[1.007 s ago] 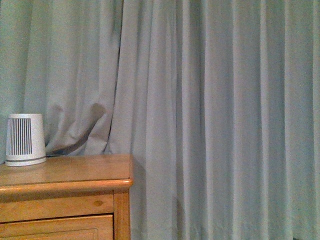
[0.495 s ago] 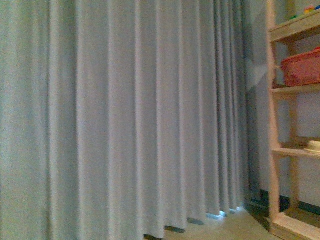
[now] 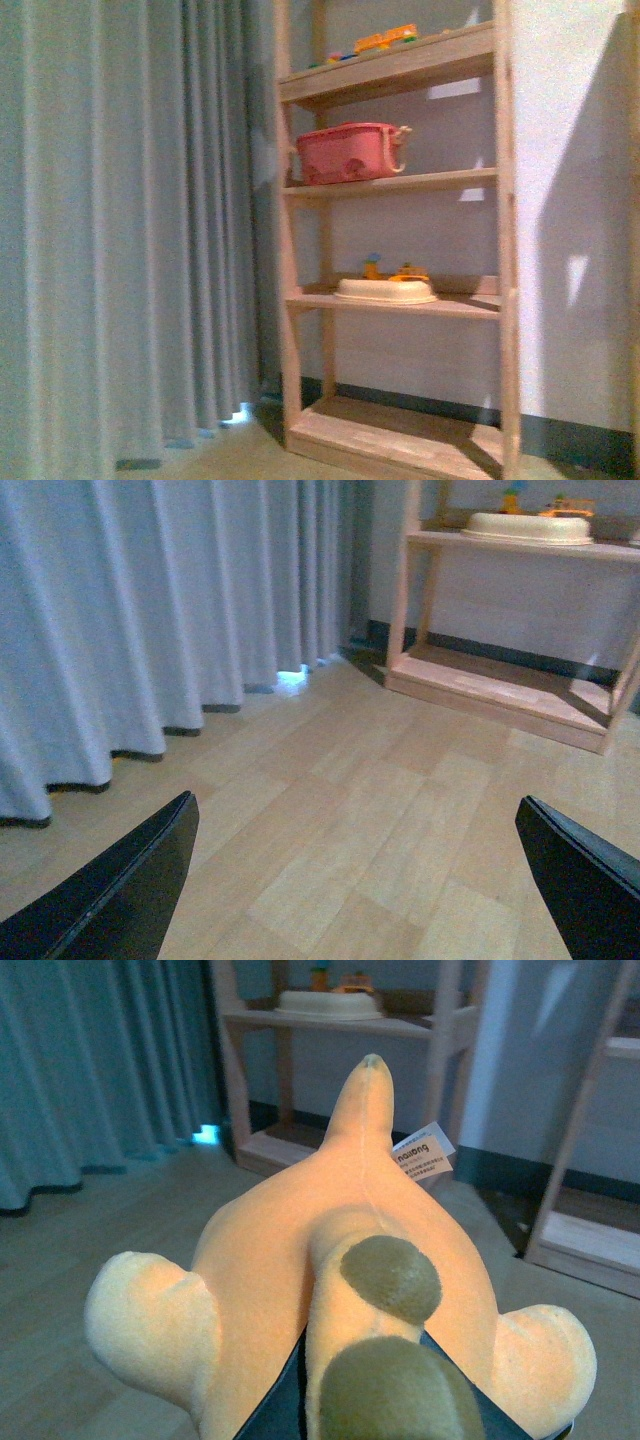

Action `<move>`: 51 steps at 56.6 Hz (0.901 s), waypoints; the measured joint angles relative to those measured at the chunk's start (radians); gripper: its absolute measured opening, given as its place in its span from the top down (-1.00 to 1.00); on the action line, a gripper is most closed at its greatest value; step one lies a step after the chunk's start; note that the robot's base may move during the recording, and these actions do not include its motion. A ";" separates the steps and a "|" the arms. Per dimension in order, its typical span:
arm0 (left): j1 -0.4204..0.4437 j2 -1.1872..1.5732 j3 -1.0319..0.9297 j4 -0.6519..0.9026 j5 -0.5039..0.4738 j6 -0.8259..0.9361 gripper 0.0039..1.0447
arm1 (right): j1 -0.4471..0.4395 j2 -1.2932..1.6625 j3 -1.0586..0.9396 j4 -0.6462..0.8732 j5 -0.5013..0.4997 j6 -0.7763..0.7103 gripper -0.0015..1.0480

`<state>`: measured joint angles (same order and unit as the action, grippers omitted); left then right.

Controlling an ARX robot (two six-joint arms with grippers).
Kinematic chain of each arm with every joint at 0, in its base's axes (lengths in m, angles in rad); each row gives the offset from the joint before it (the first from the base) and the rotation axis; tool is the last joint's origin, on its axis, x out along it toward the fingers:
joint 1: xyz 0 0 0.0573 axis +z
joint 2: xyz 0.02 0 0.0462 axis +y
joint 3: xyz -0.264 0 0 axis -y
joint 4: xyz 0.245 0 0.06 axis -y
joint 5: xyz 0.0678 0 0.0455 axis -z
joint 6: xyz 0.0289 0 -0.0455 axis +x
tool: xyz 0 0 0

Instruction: Put away toys

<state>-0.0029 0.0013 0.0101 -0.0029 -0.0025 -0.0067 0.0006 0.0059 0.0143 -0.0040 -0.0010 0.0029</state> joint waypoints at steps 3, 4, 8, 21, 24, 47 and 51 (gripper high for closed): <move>0.000 0.000 0.000 0.000 0.002 0.000 -0.88 | 0.000 0.000 0.000 0.000 0.001 0.000 0.82; 0.000 0.000 0.000 0.000 0.002 0.000 -0.88 | 0.000 0.000 0.000 0.000 0.001 0.000 0.82; 0.000 0.000 0.000 0.000 0.001 0.000 -0.88 | 0.000 0.000 0.000 0.000 0.001 0.000 0.82; 0.000 0.000 0.000 0.000 0.002 0.000 -0.88 | 0.000 0.000 0.000 0.000 0.000 0.000 0.82; 0.000 0.000 0.000 0.000 0.000 0.000 -0.88 | 0.000 0.000 0.000 0.000 0.000 0.000 0.82; -0.001 0.000 0.000 0.000 0.002 0.000 -0.88 | -0.002 0.000 0.000 0.000 0.006 0.000 0.82; 0.000 0.000 0.000 0.000 0.002 0.000 -0.88 | -0.002 0.000 0.000 0.000 -0.003 0.000 0.82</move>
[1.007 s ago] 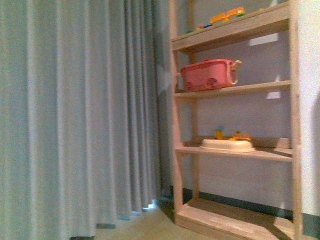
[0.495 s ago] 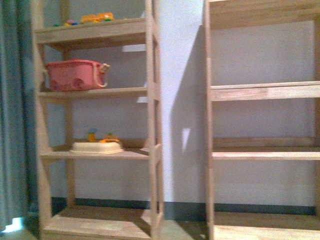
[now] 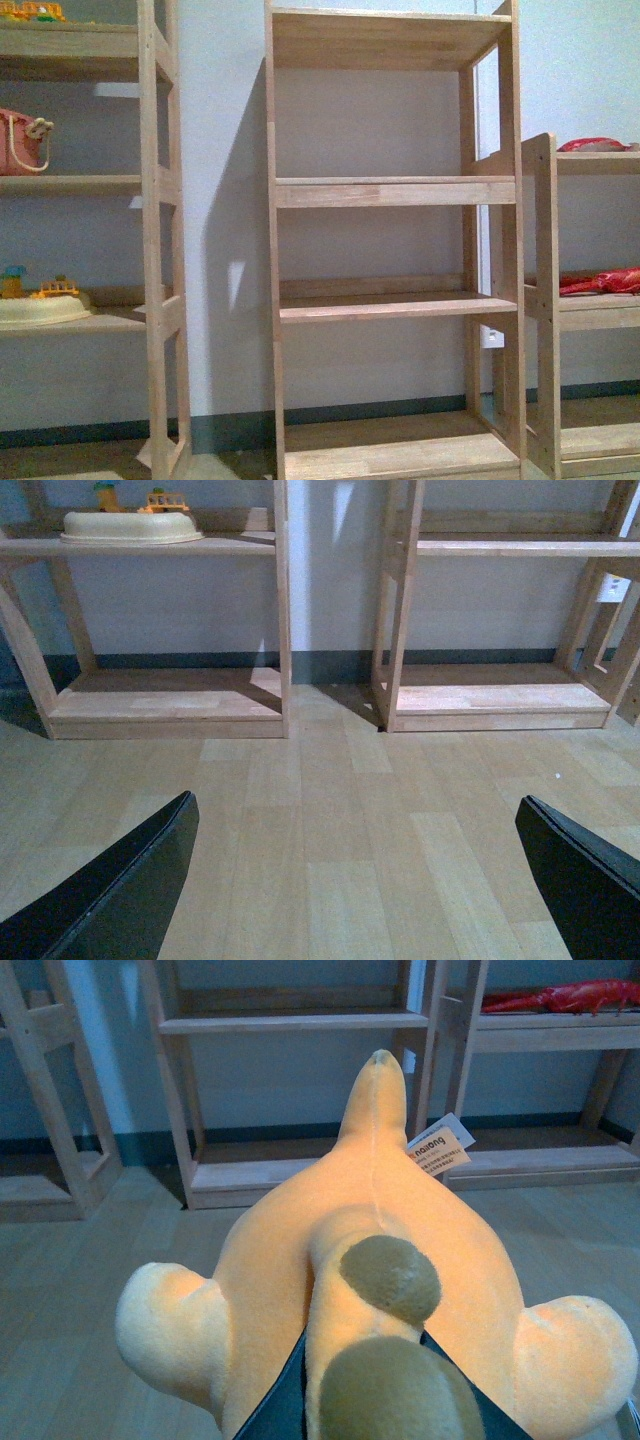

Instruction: Put away toys

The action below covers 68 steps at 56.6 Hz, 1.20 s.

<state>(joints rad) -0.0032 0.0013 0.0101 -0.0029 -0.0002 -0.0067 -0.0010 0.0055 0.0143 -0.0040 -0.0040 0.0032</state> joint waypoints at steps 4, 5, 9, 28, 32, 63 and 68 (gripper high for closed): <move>0.000 0.000 0.000 0.000 0.000 0.000 -0.88 | 0.001 0.000 0.000 0.000 -0.001 0.000 0.82; 0.000 0.000 0.000 0.000 0.000 0.000 -0.88 | 0.001 0.000 0.000 0.000 -0.001 0.000 0.82; 0.000 0.000 0.000 0.000 0.000 0.000 -0.88 | 0.001 0.000 0.000 0.000 0.000 0.000 0.82; 0.000 0.000 0.000 0.000 0.000 0.000 -0.88 | 0.001 0.000 0.000 0.000 0.004 0.000 0.82; 0.000 0.000 0.000 0.000 0.000 0.000 -0.88 | 0.001 0.000 0.000 0.000 0.004 0.000 0.82; 0.002 0.000 0.000 0.000 0.000 0.000 -0.88 | 0.001 0.000 0.000 0.000 0.008 0.000 0.82; 0.002 0.000 0.000 0.000 0.000 0.000 -0.88 | 0.001 0.000 0.000 0.000 0.007 0.000 0.82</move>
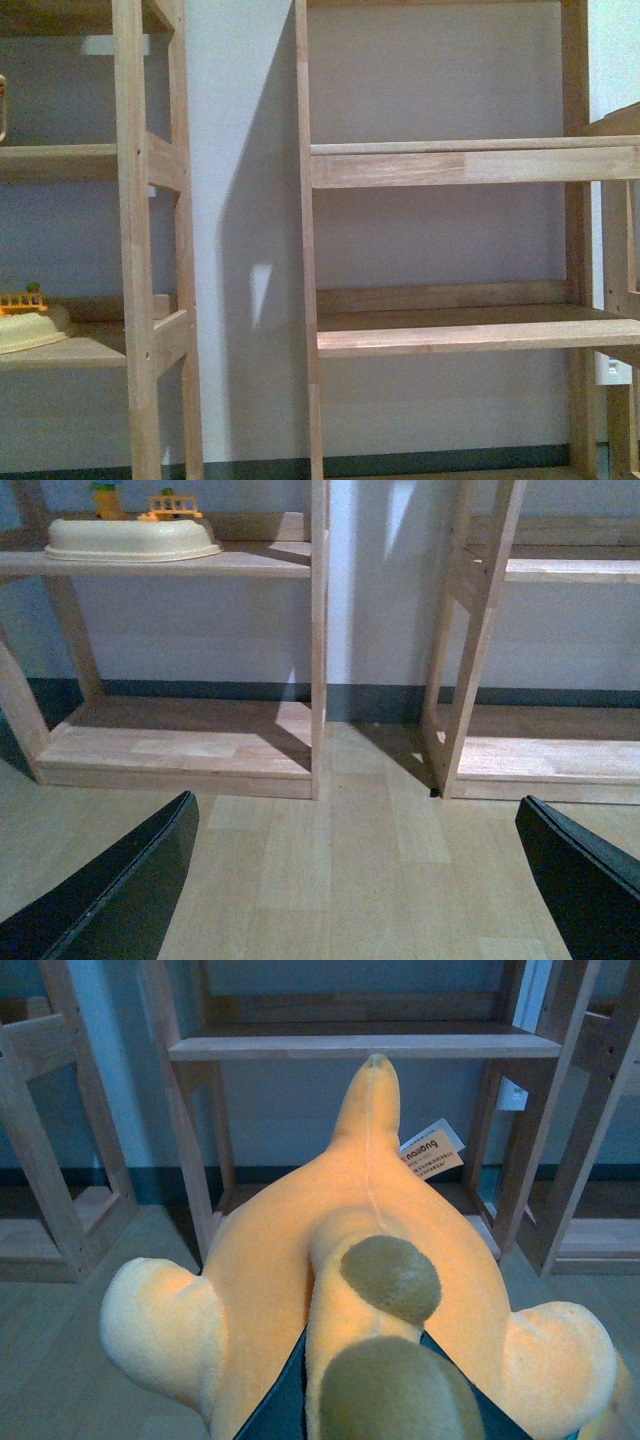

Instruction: Put away toys

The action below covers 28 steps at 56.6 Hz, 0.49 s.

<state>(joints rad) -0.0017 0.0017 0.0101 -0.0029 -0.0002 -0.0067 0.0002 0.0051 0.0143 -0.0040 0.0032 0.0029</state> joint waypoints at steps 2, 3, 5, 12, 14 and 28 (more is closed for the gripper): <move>0.000 0.000 0.000 0.000 0.000 0.000 -0.88 | 0.000 0.000 0.000 0.000 -0.001 0.000 0.82; 0.000 0.000 0.000 0.000 0.000 0.000 -0.88 | 0.000 0.000 0.000 0.000 -0.001 0.000 0.82; 0.000 0.000 0.000 0.000 -0.001 0.000 -0.88 | 0.000 0.000 0.000 0.000 -0.005 0.000 0.82; 0.000 0.000 0.000 0.000 0.000 0.000 -0.88 | 0.000 0.000 0.000 0.000 -0.004 0.000 0.82; 0.000 0.000 0.000 0.000 0.000 0.000 -0.88 | 0.000 0.000 0.000 0.000 -0.004 0.000 0.83; 0.000 0.000 0.000 0.000 0.000 0.000 -0.88 | 0.000 0.000 0.000 0.000 -0.004 0.000 0.83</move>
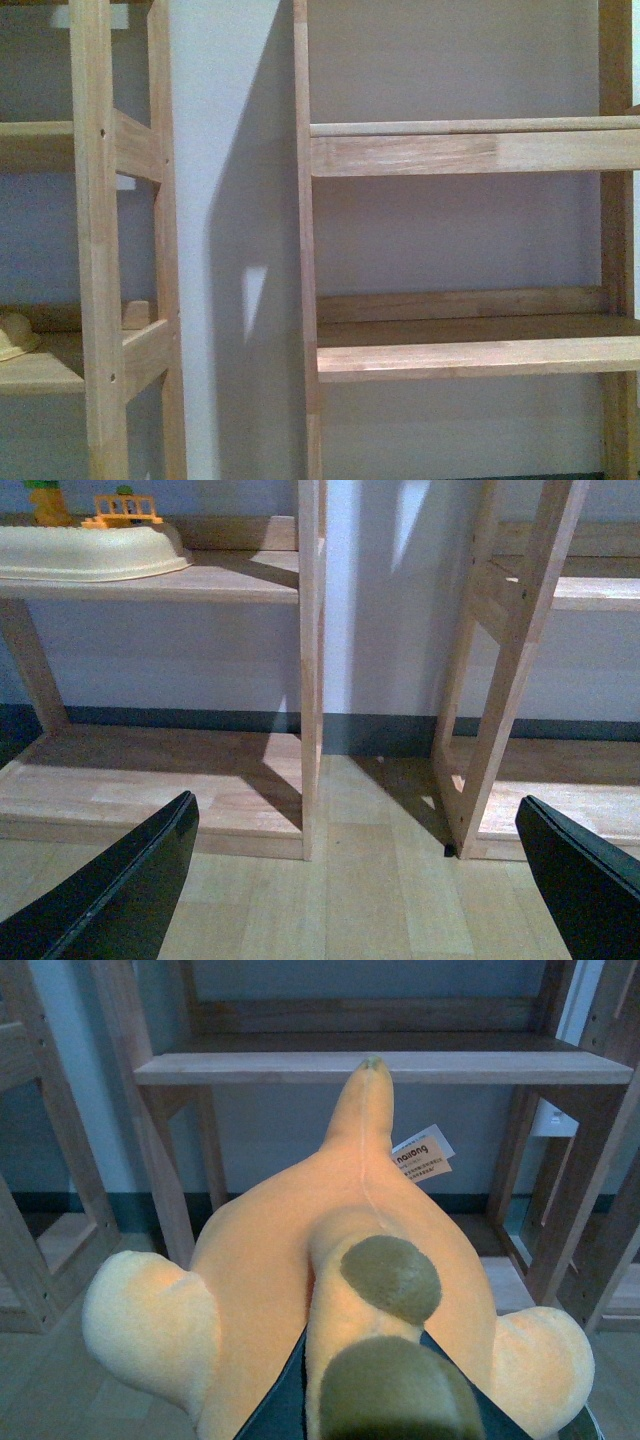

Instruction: Put away toys

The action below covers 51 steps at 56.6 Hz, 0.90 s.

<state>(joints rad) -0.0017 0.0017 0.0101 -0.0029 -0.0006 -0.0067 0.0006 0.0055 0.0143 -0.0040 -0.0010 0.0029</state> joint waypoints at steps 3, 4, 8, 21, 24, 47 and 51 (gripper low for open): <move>0.000 0.000 0.000 0.000 0.000 0.000 -0.88 | 0.000 0.000 0.000 0.000 0.000 0.000 0.83; 0.000 0.000 0.000 0.000 0.000 0.000 -0.88 | 0.000 0.000 0.000 0.000 0.000 0.000 0.83; 0.000 0.000 0.000 0.000 0.000 0.000 -0.88 | 0.000 0.000 0.000 0.000 0.000 0.000 0.83; 0.000 0.000 0.000 0.000 0.000 0.000 -0.88 | 0.000 0.000 0.000 0.000 0.000 0.000 0.83; 0.000 0.000 0.000 0.000 0.000 0.000 -0.88 | 0.000 0.000 0.000 0.000 0.000 0.000 0.83; 0.000 0.000 0.000 0.000 0.000 0.000 -0.88 | 0.009 0.057 0.014 -0.097 -0.008 0.136 0.83; 0.000 0.000 0.000 0.000 0.000 0.000 -0.88 | 0.017 0.067 0.027 -0.090 0.030 0.135 0.83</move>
<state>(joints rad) -0.0017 0.0017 0.0101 -0.0029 -0.0002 -0.0067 0.0174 0.0727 0.0414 -0.0940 0.0288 0.1375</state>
